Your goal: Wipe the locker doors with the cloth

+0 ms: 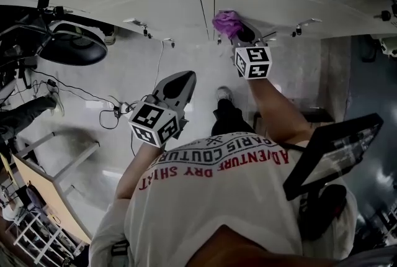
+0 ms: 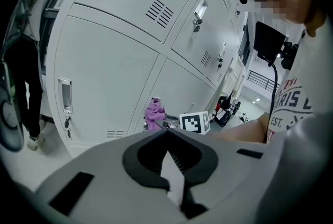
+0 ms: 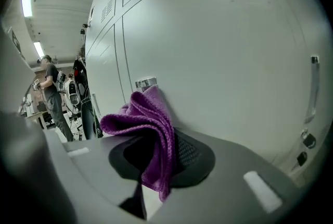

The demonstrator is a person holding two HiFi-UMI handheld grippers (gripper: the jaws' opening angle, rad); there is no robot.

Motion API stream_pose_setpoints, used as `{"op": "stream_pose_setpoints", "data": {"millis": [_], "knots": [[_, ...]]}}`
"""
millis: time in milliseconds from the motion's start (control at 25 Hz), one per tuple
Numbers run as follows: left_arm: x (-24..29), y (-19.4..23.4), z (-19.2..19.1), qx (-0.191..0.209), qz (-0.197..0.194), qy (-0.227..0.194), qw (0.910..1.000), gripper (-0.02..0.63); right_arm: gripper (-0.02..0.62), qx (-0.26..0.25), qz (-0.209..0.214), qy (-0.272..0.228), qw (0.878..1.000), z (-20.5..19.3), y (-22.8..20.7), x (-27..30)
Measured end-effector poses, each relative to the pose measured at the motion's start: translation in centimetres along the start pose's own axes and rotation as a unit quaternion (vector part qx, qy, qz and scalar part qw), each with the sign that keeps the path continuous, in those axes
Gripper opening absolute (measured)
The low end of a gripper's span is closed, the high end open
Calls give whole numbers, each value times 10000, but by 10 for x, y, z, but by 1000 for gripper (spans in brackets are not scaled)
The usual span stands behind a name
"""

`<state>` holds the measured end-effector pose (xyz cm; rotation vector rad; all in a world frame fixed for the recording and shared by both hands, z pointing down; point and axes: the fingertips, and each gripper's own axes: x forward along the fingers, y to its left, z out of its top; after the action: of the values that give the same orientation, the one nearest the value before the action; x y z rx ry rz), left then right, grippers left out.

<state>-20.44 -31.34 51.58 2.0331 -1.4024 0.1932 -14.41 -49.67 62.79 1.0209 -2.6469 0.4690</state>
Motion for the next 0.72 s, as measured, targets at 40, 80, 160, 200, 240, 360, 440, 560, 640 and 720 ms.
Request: {"op": "stream_pose_setpoints", "data": {"millis": [40,80,160,200,240,360,440,560,640,720], "knots": [[1,1,-1,-2,12,11,10000,2,67,46,-35,26,10000,-1,-1,3],[1,1,-1,-2,21,20,10000,2,67,110,-70,45,9999,-2,-2,5],[2,2,-2,6,33,33,10000,2,67,165,-107,55,9998,-2,-3,7],[3,2,-2,14,35,42,10000,2,67,154,-104,51,9998,-2,-3,7],[3,1,-2,22,32,56,10000,2,67,150,-91,48,9998,-2,-3,7],[8,-2,-2,38,-11,90,10000,2,67,173,-49,47,9998,-2,-4,5],[12,-5,-1,54,-51,93,9999,2,67,163,-49,41,9998,-2,-6,4],[17,-9,-1,97,-108,106,9998,2,67,201,-146,11,9997,-1,-15,-1],[20,-11,-2,103,-135,117,9998,2,67,256,-272,-19,9993,-2,-27,-7],[22,-14,-3,103,-158,122,9997,2,67,303,-416,-29,9987,-5,-42,-14]]}}
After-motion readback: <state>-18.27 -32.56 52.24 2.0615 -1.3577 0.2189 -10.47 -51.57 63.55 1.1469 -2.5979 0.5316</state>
